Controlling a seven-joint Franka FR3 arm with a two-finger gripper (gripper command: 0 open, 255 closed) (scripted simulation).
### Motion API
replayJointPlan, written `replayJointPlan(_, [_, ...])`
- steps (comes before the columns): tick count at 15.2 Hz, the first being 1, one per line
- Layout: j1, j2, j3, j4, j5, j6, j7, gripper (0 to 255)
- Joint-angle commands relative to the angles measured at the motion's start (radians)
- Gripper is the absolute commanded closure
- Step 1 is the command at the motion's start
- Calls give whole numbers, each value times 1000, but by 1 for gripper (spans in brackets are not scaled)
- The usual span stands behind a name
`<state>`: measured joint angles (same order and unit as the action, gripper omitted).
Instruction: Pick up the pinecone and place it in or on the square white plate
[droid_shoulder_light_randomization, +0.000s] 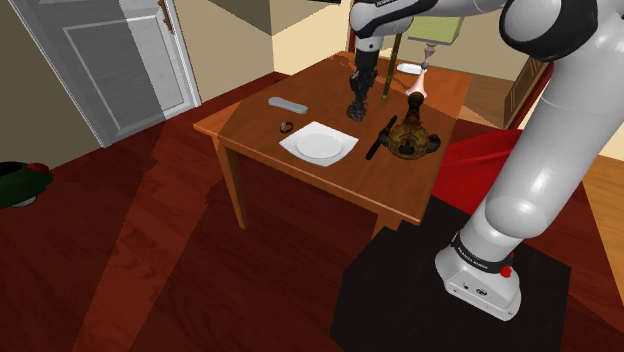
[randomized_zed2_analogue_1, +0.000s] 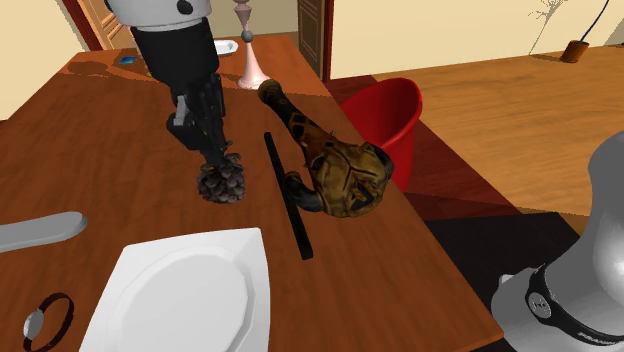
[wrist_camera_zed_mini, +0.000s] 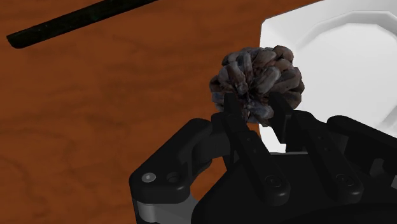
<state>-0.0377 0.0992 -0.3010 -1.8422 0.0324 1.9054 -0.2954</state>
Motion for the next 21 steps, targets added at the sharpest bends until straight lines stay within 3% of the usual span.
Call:
replayJointPlan(1, [23, 4, 19, 15, 0, -10, 42, 255])
replayJointPlan(12, [151, 90, 122, 181, 12, -88, 276, 255])
replayJointPlan(21, [152, 109, 123, 84, 17, 27, 271, 255])
